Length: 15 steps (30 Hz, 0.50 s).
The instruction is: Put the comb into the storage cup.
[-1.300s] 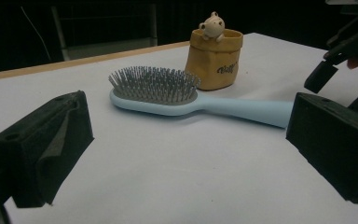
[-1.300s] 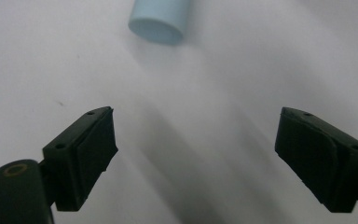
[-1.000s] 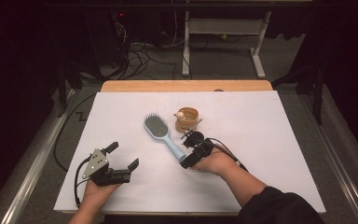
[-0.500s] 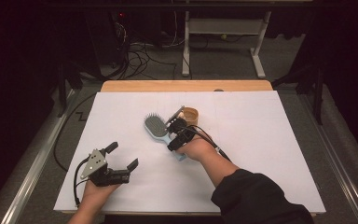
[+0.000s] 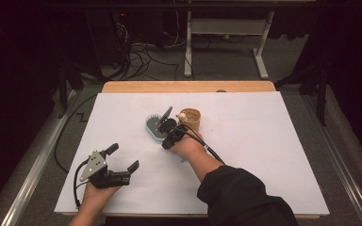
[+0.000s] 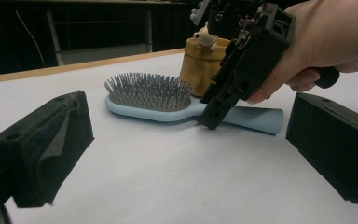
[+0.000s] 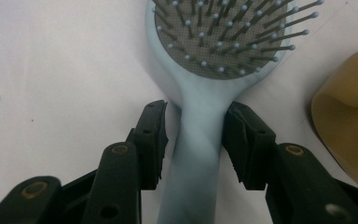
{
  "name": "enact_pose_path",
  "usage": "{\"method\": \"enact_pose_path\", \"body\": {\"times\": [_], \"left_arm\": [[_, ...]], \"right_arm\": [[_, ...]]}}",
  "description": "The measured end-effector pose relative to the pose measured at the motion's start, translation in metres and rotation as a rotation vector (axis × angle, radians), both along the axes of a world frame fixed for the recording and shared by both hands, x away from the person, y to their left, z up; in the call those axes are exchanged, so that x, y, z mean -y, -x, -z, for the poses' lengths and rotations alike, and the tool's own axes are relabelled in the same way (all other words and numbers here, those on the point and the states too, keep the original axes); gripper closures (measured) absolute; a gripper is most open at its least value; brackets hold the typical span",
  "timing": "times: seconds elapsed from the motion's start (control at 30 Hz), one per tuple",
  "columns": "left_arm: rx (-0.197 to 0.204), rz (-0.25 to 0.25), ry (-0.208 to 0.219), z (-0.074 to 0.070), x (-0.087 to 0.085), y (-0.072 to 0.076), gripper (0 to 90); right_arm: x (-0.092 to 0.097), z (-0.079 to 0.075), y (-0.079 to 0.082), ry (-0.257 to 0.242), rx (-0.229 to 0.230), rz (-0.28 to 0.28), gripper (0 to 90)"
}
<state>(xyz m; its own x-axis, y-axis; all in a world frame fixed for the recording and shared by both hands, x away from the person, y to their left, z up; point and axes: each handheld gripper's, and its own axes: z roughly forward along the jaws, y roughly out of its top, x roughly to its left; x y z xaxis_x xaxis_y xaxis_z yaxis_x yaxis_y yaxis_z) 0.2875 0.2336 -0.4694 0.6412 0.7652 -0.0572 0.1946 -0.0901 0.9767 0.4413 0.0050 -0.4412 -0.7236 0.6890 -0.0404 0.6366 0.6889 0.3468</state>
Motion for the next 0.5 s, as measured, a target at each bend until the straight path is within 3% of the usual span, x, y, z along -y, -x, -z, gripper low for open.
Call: {"method": "enact_pose_path", "body": {"times": [0.2,0.37,0.5], "left_arm": [[0.003,-0.002,0.003,-0.0005,-0.0005,0.001,1.6],[0.005,-0.002,0.002,-0.001,-0.0012,0.0021,1.6],[0.006,-0.001,0.007,-0.0011,-0.0009,0.0022,1.7]], "right_arm": [[-0.0007,0.0001,-0.0018,0.003,-0.01,0.013,62.4],[0.0007,-0.0004,-0.0045,-0.015,-0.036,0.058,68.2],[0.0015,-0.0001,-0.0054,-0.012,-0.024,0.058,70.8]]}}
